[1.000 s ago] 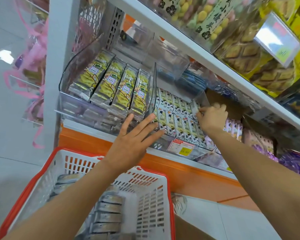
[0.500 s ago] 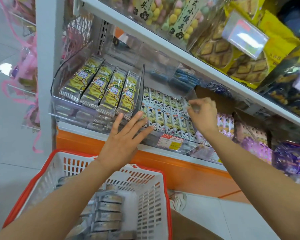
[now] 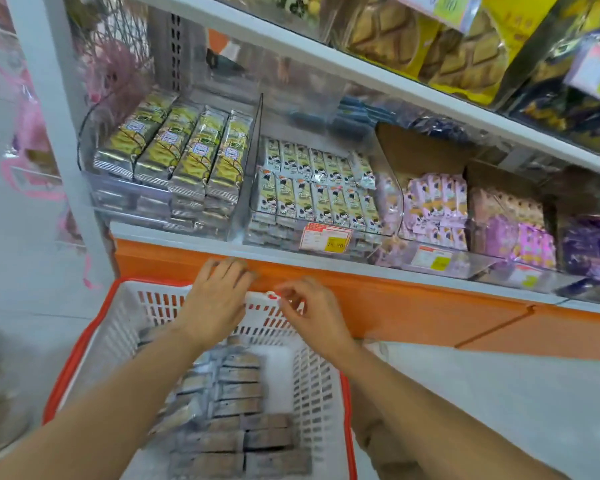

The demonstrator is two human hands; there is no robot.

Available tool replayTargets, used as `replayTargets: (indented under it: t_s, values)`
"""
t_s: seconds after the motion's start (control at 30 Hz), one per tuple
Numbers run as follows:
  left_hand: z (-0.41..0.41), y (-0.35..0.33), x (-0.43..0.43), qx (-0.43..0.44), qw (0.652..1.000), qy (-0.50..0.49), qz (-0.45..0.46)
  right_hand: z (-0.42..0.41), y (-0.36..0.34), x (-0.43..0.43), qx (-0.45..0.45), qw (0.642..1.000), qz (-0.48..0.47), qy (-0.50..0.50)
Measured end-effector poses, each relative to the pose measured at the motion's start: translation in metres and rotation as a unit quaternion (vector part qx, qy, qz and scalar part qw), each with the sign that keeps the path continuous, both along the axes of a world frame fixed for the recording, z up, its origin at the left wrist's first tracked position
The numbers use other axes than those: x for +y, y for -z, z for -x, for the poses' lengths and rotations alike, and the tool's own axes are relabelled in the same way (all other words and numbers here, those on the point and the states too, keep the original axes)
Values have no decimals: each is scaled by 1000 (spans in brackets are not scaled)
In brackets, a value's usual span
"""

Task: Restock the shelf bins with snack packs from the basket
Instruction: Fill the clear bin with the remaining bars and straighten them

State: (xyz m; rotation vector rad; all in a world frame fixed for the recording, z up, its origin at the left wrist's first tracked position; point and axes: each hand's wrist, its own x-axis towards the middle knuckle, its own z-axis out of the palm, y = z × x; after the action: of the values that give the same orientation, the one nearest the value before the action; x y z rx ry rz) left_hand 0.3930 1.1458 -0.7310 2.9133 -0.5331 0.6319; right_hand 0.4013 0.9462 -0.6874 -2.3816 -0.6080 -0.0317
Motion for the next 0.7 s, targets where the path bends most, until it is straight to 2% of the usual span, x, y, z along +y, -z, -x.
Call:
replayTargets:
  t_s: [0.17,0.23,0.37,0.5,0.6,0.7]
  values:
    - [4,46,25,145,986,-72,-30,23,81,3,138,988,65,-9]
    - [4,63,33,168,981,-91,-36,24,108,3,190,977,93,-8]
    - [3,94,44,161,981,-96,-57,21,155,2,261,955,136,12]
    - [2,116,46,132,987,-92,-31,18,198,-1,334,921,201,-2]
    - [1,126,41,113,988,-103,-16,16,224,-1,367,901,230,19]
    - [1,133,37,97,989,-111,-10,15,244,1,371,896,242,27]
